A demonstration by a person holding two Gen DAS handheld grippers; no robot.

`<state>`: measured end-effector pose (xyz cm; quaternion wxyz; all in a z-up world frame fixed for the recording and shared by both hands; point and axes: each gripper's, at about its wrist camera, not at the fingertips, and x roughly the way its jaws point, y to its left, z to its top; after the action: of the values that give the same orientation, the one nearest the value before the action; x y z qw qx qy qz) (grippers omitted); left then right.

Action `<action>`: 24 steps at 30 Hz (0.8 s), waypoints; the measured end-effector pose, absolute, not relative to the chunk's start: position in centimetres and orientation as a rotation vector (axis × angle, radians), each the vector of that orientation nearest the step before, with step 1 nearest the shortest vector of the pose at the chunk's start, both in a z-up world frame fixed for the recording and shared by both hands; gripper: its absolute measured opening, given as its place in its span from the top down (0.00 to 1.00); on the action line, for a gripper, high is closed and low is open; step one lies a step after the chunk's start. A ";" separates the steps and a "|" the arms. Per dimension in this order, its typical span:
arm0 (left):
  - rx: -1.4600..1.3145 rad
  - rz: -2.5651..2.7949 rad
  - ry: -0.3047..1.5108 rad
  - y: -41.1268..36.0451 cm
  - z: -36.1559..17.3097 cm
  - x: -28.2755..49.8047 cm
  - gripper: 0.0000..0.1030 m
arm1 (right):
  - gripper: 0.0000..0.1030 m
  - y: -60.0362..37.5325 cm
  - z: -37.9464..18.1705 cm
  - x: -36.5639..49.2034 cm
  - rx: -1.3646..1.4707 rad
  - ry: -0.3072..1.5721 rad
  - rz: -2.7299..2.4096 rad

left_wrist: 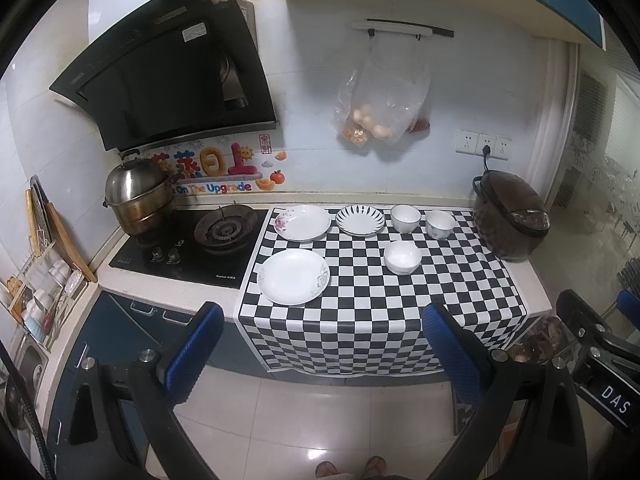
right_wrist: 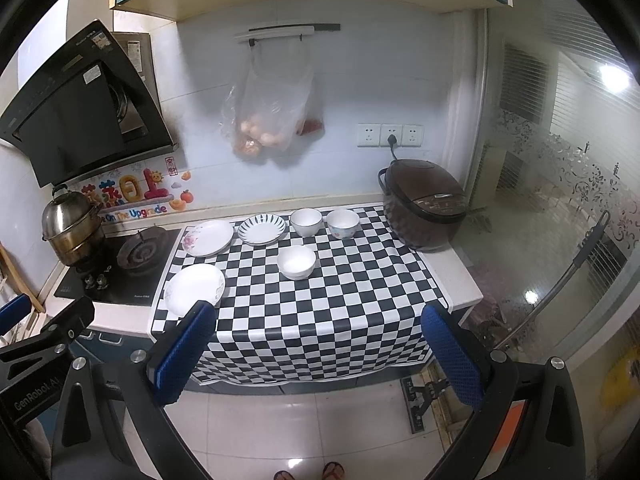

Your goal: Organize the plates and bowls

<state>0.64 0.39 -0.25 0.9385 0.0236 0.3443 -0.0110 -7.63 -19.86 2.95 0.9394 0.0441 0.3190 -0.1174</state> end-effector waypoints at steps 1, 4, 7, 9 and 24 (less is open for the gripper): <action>0.048 -0.021 0.703 0.4 -0.2 0.7 0.01 | 0.00 -19.8 3.0 -7.6 0.089 0.651 -0.239; 0.048 -0.021 0.704 0.3 -0.3 0.6 0.01 | 0.00 -19.7 2.9 -7.8 0.087 0.650 -0.241; 0.048 -0.020 0.703 0.3 -0.3 0.6 0.01 | 0.00 -19.7 3.0 -7.8 0.089 0.648 -0.239; 0.048 -0.021 0.706 0.4 -0.3 0.7 0.01 | 0.00 -19.6 3.0 -7.8 0.088 0.649 -0.238; 0.046 -0.024 0.706 0.8 0.0 0.6 0.01 | 0.00 -18.8 3.1 -7.6 0.079 0.648 -0.236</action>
<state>0.63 0.84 0.01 0.9379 0.0226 0.3459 -0.0116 -7.64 -18.83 3.14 0.9403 0.0389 0.3176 -0.1158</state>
